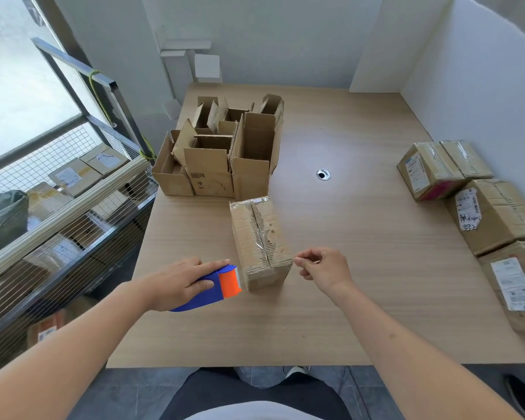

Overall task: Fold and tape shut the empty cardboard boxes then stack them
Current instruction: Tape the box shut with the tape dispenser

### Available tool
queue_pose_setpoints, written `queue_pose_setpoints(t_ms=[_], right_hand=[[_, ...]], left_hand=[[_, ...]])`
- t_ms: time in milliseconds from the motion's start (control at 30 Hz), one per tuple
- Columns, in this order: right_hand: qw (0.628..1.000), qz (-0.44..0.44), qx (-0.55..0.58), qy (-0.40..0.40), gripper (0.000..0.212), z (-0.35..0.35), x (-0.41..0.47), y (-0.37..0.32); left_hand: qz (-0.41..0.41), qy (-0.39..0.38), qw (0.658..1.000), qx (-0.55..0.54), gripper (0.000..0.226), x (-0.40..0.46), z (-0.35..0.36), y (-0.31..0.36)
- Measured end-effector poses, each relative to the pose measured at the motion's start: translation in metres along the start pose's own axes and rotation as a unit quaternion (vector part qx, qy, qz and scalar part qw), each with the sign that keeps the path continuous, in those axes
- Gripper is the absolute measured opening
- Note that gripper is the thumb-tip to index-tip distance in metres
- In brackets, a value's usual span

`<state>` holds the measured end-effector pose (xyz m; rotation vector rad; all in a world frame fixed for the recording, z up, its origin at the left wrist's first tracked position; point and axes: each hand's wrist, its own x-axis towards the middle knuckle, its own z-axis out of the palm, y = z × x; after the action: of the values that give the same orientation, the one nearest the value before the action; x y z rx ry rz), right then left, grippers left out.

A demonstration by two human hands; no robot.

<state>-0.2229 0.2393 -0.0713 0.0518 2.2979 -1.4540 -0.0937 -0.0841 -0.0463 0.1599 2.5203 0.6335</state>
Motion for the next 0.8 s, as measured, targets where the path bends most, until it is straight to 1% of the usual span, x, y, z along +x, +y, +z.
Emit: queue_pose_setpoints(t_ms=[67,200,500,567,633,667,700,733,800], right_hand=[[1.0,0.005,0.003,-0.005,0.015,0.001,0.003,0.002],[1.0,0.02,0.004,-0.022,0.007,0.005,0.01,0.006],[0.995,0.043,-0.015,-0.092,0.011,0.006,0.018,0.015],[0.993,0.046,-0.028,-0.107,0.024,0.006,0.019,0.013],[0.989,0.067,-0.025,-0.131,0.046,0.004,0.02,0.011],[0.986,0.079,-0.027,-0.143,0.054,0.003,0.021,0.012],[0.984,0.083,-0.035,-0.152,0.056,0.003,0.021,0.013],[0.985,0.072,-0.043,-0.152,0.054,0.003,0.021,0.015],[0.992,0.003,-0.039,-0.119,0.038,0.008,0.021,0.018]], left_hand=[[-0.008,-0.001,1.0,0.005,0.056,0.003,0.003,0.0],[-0.022,0.004,0.999,0.025,0.055,0.007,0.007,-0.001],[-0.051,0.015,0.996,0.076,0.056,0.025,0.01,0.007],[-0.05,0.02,0.994,0.094,0.057,0.029,0.01,0.009],[-0.051,0.018,0.993,0.109,0.057,0.031,0.008,0.008],[-0.052,0.015,0.992,0.115,0.057,0.031,0.008,0.007],[-0.054,0.014,0.991,0.118,0.057,0.03,0.007,0.006],[-0.056,0.013,0.991,0.119,0.057,0.029,0.007,0.005],[-0.059,0.013,0.992,0.114,0.057,0.028,0.007,0.006]])
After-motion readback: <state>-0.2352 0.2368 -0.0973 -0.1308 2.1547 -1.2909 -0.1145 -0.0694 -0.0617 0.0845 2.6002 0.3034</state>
